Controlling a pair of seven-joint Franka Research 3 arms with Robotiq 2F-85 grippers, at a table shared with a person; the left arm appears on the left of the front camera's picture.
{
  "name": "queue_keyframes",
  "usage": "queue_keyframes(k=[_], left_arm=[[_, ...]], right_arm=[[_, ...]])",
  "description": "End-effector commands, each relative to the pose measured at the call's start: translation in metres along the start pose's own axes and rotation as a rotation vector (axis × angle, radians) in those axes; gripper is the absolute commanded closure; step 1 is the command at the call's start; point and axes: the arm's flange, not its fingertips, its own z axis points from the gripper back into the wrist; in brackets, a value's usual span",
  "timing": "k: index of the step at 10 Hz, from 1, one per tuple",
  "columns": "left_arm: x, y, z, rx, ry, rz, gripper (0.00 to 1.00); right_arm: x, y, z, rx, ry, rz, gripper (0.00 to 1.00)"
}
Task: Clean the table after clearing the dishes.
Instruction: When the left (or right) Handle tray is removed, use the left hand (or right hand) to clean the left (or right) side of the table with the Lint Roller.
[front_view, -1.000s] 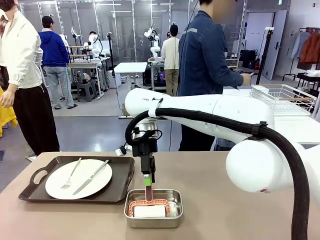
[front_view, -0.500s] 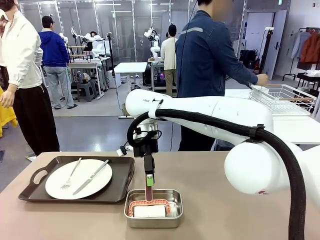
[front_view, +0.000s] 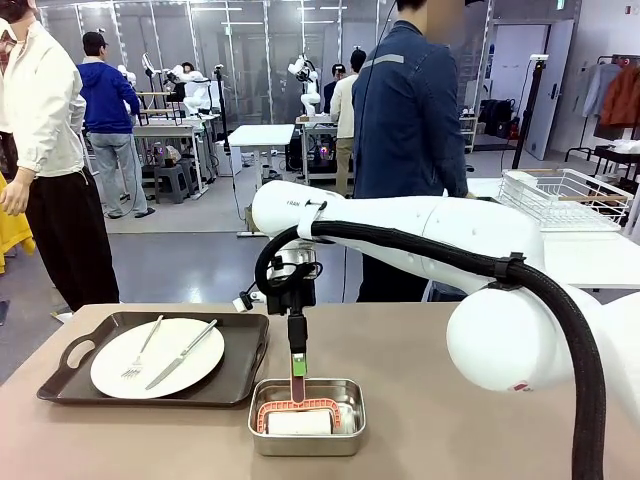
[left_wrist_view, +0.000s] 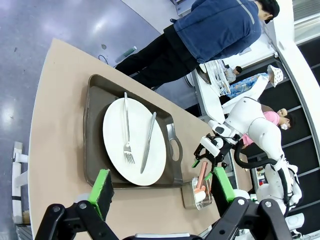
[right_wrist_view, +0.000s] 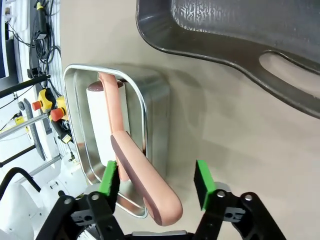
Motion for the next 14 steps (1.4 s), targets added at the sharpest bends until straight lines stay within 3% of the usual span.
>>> queue_keyframes(k=[1, 3, 4, 5, 9, 11, 14], left_arm=[[0.000, 0.001, 0.002, -0.013, -0.001, -0.016, 0.00], [0.000, 0.001, 0.002, -0.013, -0.001, -0.016, 0.00], [0.000, 0.001, 0.002, -0.013, -0.001, -0.016, 0.00], [0.000, 0.001, 0.002, -0.013, -0.001, -0.016, 0.00], [0.000, 0.001, 0.002, -0.013, -0.001, -0.016, 0.00], [0.000, 0.001, 0.002, -0.013, -0.001, -0.016, 0.00], [0.000, 0.001, 0.002, -0.013, -0.001, -0.016, 0.00]], right_arm=[[0.011, -0.002, 0.015, -0.017, -0.033, 0.033, 1.00], [0.009, 0.002, 0.016, 0.003, -0.043, 0.034, 1.00], [0.009, 0.008, 0.017, 0.004, -0.046, 0.028, 0.95], [0.008, 0.013, 0.018, 0.015, -0.035, 0.020, 1.00], [0.010, 0.043, 0.021, 0.014, -0.015, -0.030, 1.00], [-0.015, 0.089, 0.012, -0.045, 0.000, -0.215, 1.00], [-0.063, 0.159, -0.005, -0.124, -0.106, -0.442, 1.00]])
